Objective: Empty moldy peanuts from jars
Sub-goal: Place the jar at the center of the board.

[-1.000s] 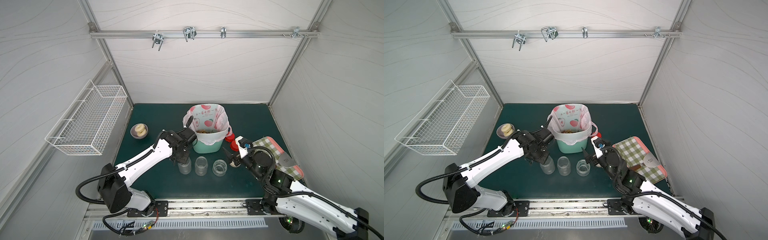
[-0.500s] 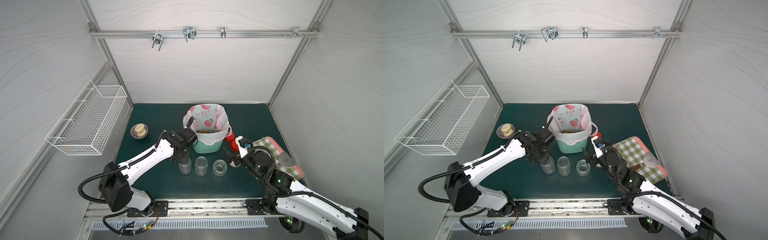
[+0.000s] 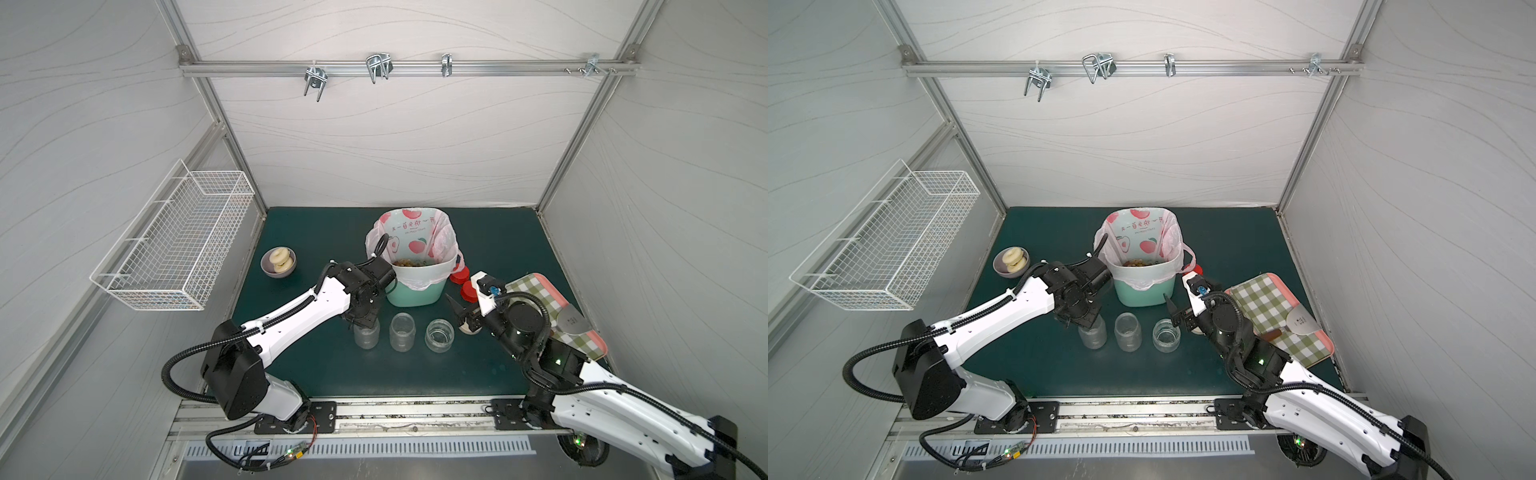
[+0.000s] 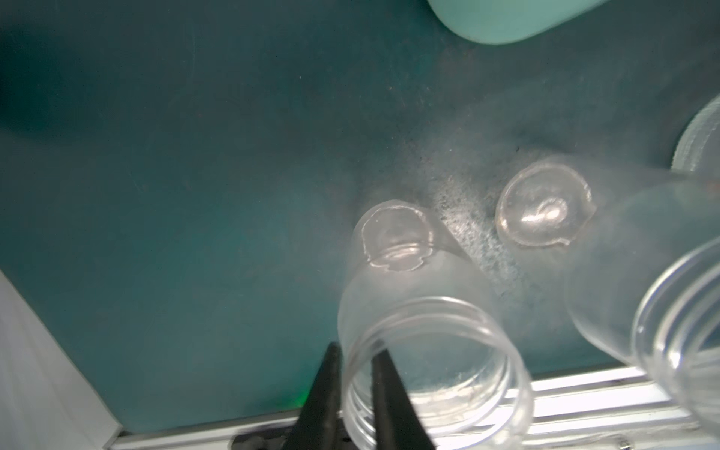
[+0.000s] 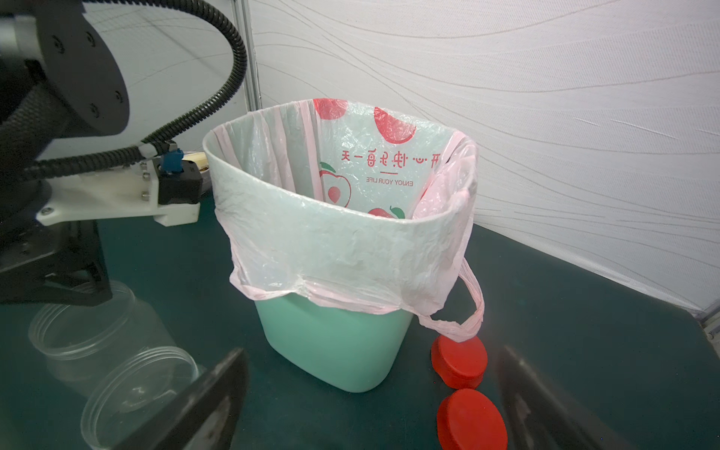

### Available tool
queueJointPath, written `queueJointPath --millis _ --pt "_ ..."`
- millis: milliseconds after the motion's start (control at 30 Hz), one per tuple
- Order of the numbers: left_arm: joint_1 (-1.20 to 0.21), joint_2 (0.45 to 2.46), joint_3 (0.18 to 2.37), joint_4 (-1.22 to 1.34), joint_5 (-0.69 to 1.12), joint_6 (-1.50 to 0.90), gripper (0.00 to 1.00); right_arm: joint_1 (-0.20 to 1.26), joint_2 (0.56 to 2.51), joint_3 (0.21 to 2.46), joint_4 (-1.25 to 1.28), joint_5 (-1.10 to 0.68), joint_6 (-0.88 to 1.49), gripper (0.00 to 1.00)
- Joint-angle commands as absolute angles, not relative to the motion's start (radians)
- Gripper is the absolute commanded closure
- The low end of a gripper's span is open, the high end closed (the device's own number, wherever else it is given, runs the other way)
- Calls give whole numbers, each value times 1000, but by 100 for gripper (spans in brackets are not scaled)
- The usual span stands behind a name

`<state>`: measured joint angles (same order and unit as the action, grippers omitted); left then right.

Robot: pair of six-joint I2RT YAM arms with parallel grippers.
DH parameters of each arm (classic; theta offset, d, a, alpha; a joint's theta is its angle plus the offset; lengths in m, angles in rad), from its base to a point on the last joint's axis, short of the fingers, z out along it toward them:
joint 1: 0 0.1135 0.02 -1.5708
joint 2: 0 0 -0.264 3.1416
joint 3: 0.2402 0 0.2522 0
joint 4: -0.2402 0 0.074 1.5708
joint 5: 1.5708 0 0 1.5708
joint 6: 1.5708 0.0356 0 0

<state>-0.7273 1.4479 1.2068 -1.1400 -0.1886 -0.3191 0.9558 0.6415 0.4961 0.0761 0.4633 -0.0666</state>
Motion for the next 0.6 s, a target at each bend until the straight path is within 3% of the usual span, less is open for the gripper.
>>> queueJointPath --millis 0,67,200,367,567 --pt "-723 1390 1226 -1140 -200 -316 64 951 639 488 106 465 -54 1" --pt "-724 1367 1236 -1143 -199 -316 40 951 642 489 106 464 -54 1" --pt "-724 1316 1251 -1143 -210 -323 24 951 643 489 105 465 -54 1" --pt "-724 1235 1246 -1106 -243 -339 18 950 634 488 100 470 -53 1" --pt "-723 1055 1199 -985 -446 -376 18 949 593 492 77 518 -72 1"
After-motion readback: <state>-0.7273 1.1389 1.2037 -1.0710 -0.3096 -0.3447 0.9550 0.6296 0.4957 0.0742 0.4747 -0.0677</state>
